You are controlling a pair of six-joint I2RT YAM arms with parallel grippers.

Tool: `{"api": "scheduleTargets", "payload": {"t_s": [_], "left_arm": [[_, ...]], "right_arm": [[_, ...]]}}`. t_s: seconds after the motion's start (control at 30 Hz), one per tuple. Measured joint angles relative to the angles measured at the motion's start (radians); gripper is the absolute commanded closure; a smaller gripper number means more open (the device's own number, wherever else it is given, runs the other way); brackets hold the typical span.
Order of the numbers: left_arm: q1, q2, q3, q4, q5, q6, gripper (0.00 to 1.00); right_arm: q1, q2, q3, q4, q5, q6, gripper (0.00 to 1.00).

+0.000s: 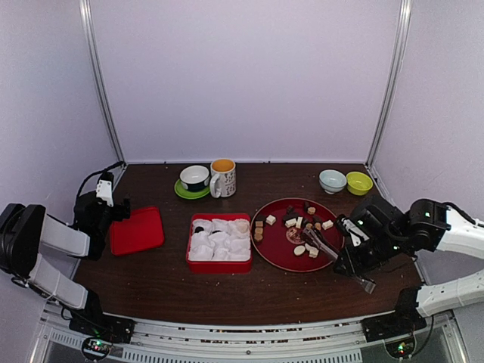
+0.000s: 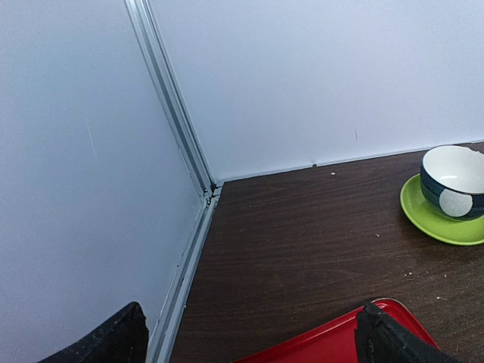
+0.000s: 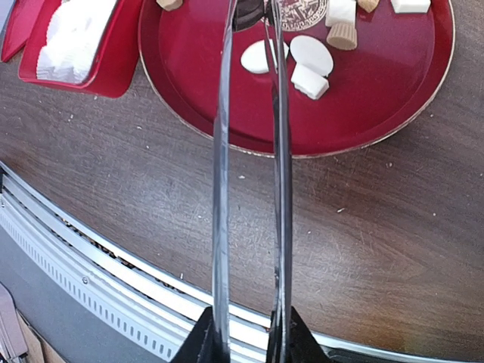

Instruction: Pack the chocolate

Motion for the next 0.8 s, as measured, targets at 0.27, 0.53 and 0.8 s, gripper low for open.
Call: {"api": "scheduleTargets", "payload": {"t_s": [0.27,0.53,0.8], "left_arm": [[0.000,0.000,0.000,0.000,0.000,0.000,0.02],[0.000,0.000,0.000,0.000,0.000,0.000,0.02],[0.000,0.000,0.000,0.000,0.000,0.000,0.02]], "right_arm": [[0.000,0.022,0.060,0.034,0.008,-0.023,0.76],[0.018,0.190,0.169,0.197,-0.050,-0.053,0.79],[0.092,0.417,0.298,0.351,-0.094,-0.074,0.79]]}}
